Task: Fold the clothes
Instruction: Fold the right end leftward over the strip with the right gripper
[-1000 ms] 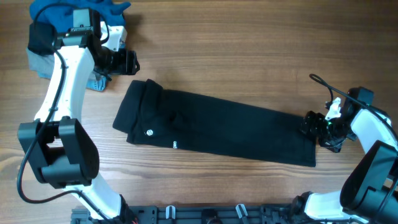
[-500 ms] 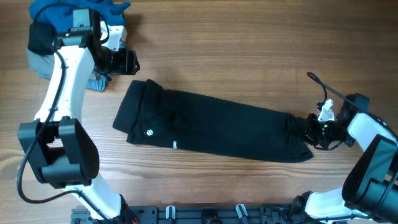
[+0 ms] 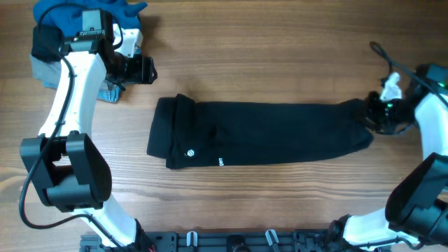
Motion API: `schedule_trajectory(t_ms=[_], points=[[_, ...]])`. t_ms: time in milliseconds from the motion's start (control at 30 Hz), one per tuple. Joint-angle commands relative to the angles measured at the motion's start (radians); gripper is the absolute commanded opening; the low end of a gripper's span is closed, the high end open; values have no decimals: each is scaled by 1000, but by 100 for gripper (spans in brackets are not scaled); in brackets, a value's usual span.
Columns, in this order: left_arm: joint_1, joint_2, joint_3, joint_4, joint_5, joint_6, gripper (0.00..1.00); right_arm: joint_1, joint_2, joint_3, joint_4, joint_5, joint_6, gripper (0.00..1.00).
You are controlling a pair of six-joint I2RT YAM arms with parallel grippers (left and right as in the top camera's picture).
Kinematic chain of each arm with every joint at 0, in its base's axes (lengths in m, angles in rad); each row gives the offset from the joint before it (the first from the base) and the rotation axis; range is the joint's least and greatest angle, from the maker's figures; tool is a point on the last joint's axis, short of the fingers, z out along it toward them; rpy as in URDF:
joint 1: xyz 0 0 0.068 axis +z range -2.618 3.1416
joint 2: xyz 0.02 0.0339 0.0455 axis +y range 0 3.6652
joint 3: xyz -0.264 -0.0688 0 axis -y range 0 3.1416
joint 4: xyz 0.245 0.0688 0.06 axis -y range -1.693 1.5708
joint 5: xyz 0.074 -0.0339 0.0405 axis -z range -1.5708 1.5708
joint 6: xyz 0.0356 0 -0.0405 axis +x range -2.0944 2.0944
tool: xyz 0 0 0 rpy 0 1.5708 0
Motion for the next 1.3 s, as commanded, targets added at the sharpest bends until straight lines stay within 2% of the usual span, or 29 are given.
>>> schedule_trajectory(t_ms=[0,167,233,333,433,700,733,800,867,1000,1033,1067,1100,1133,1167,1267], points=[[3,-24,16,3,-5,0,75,156,-46,20,0,-25,80,4],[3,-24,16,3,-5,-3,75,449,-46,19,105,-18,302,4],[3,-24,16,2,-5,-3,75,566,-44,17,152,55,438,4],[3,-24,16,2,-5,-3,75,671,-36,15,171,128,528,6],[3,-24,16,3,-5,-3,75,730,-7,15,188,149,629,6],[3,-24,16,3,-5,-3,75,808,22,15,236,130,657,12],[3,-24,16,3,-5,-3,75,819,22,15,243,130,687,16],[3,-24,16,3,-5,-3,75,831,22,15,262,76,731,48],[3,-24,16,2,-5,-3,75,827,13,16,254,45,729,53],[3,-24,16,-6,-5,-3,74,769,-48,16,236,151,651,54],[3,-24,16,-8,-5,-3,73,737,-58,16,216,208,602,53],[3,-24,16,-8,1,-3,72,698,-56,15,174,274,562,39],[3,-24,16,-10,15,-3,71,669,-52,8,152,301,547,14],[3,-24,16,-11,26,-3,70,645,-49,-6,151,301,531,4],[2,-24,16,-11,29,-3,69,626,-45,-23,151,296,510,4],[2,-24,16,-13,41,-3,54,620,-22,-76,179,273,445,4]])
